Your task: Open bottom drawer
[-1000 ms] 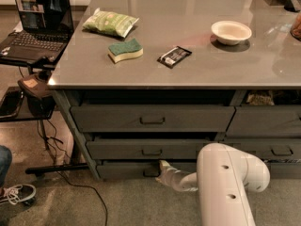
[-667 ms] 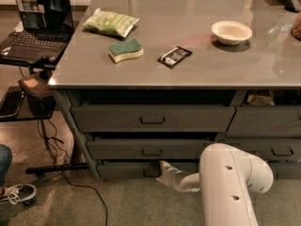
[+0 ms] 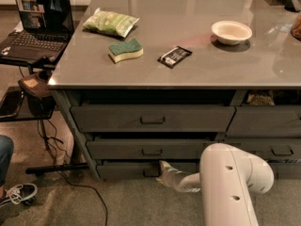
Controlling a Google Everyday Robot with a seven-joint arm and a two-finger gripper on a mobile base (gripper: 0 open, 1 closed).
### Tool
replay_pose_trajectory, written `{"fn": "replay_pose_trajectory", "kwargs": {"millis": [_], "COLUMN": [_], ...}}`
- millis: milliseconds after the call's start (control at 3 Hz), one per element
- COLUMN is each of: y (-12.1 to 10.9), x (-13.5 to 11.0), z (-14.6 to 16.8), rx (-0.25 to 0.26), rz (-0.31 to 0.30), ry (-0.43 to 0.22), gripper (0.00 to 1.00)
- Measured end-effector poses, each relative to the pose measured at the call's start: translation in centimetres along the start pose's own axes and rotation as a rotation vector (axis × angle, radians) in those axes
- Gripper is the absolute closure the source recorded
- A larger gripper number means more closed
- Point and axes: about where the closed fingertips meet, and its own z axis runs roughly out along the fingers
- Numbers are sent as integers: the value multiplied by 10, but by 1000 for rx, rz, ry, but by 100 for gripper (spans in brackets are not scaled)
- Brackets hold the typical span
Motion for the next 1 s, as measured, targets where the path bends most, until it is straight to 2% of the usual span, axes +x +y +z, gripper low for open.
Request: {"fn": "replay_pose_trajectory", "kwargs": {"millis": [333,1000], "y": [3,-10], "x": [0,6], "z": [0,-6], "rx": [-6,22], "rz": [-11,-33], "ry": [3,28], "gripper": [100,100]}}
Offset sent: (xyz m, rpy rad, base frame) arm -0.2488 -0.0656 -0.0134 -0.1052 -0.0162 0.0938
